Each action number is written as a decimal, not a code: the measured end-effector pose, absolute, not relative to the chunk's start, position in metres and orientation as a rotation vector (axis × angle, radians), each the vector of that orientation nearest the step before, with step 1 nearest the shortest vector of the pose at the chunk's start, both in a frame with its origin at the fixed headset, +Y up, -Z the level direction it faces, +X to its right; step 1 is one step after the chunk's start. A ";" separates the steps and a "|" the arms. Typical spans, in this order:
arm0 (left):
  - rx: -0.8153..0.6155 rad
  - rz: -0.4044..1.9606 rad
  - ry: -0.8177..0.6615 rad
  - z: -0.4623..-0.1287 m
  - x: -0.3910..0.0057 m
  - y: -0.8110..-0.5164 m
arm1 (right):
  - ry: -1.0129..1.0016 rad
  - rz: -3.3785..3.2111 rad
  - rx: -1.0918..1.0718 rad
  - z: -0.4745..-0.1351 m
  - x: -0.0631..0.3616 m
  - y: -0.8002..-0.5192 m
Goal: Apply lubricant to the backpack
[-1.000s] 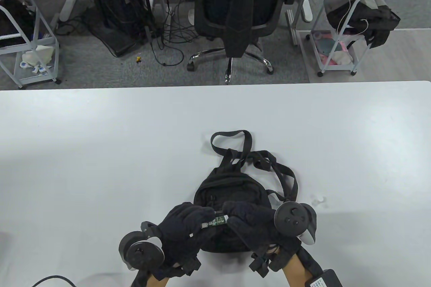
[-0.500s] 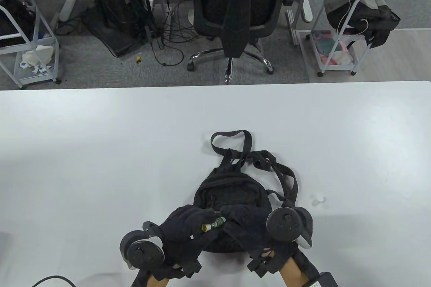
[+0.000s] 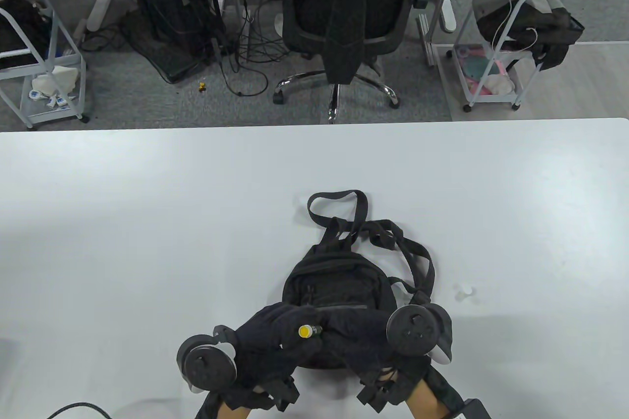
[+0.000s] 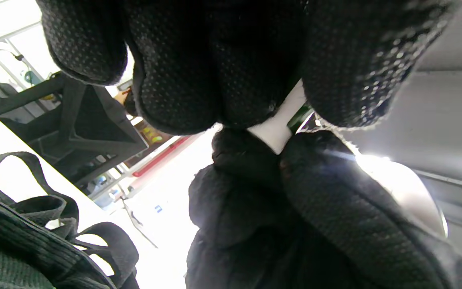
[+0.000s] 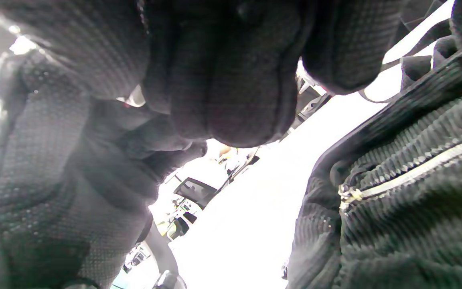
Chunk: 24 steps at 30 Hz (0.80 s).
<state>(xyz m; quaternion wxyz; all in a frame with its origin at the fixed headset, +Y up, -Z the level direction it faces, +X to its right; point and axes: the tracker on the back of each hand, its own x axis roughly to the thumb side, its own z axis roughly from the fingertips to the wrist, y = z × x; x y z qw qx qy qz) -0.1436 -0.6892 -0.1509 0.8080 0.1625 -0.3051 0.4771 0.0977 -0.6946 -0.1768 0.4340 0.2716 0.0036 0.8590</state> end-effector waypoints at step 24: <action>0.292 0.946 -0.607 -0.160 -0.148 -0.690 | 0.236 2.982 -0.647 -0.245 0.252 -0.727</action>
